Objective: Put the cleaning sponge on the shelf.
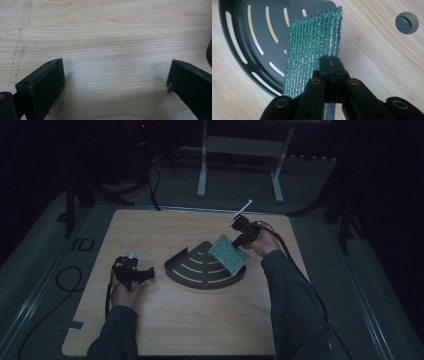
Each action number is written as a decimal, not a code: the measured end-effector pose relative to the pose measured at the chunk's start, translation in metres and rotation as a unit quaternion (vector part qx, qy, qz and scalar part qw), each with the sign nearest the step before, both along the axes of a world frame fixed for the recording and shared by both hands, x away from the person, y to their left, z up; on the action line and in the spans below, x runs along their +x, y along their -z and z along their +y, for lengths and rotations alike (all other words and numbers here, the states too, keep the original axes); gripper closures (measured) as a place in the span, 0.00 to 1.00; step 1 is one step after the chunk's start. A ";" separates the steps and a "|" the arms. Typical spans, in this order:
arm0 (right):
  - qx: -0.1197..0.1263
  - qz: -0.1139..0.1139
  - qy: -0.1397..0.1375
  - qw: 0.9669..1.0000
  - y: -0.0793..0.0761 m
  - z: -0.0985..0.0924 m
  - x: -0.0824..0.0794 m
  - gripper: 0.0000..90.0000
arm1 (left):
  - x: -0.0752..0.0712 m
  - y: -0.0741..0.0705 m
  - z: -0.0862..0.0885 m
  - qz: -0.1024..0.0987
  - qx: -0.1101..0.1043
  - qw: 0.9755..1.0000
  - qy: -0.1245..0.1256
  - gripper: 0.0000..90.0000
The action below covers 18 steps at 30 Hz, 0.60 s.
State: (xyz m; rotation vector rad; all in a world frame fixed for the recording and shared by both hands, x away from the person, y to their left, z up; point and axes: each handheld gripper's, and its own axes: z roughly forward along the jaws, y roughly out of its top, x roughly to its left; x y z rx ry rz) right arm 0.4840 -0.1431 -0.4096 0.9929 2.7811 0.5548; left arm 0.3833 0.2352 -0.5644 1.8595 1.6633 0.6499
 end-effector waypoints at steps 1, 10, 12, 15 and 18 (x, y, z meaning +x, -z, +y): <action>0.001 0.001 0.000 1.000 0.001 0.001 0.000 1.00 | 0.000 0.000 0.000 0.000 0.000 1.000 0.000 0.02; -0.003 -0.001 0.002 1.000 0.008 0.007 0.001 1.00 | 0.000 0.000 0.000 0.000 0.000 1.000 0.000 0.02; -0.002 -0.003 0.003 1.000 0.009 0.008 0.001 1.00 | 0.000 0.000 0.000 0.000 0.000 1.000 0.000 0.02; -0.003 -0.001 0.003 1.000 0.011 0.008 0.000 1.00 | 0.000 0.000 0.000 0.000 0.000 1.000 0.000 0.02; -0.003 -0.002 0.004 1.000 0.013 0.009 0.000 1.00 | 0.000 0.000 0.000 0.000 0.000 1.000 0.000 0.02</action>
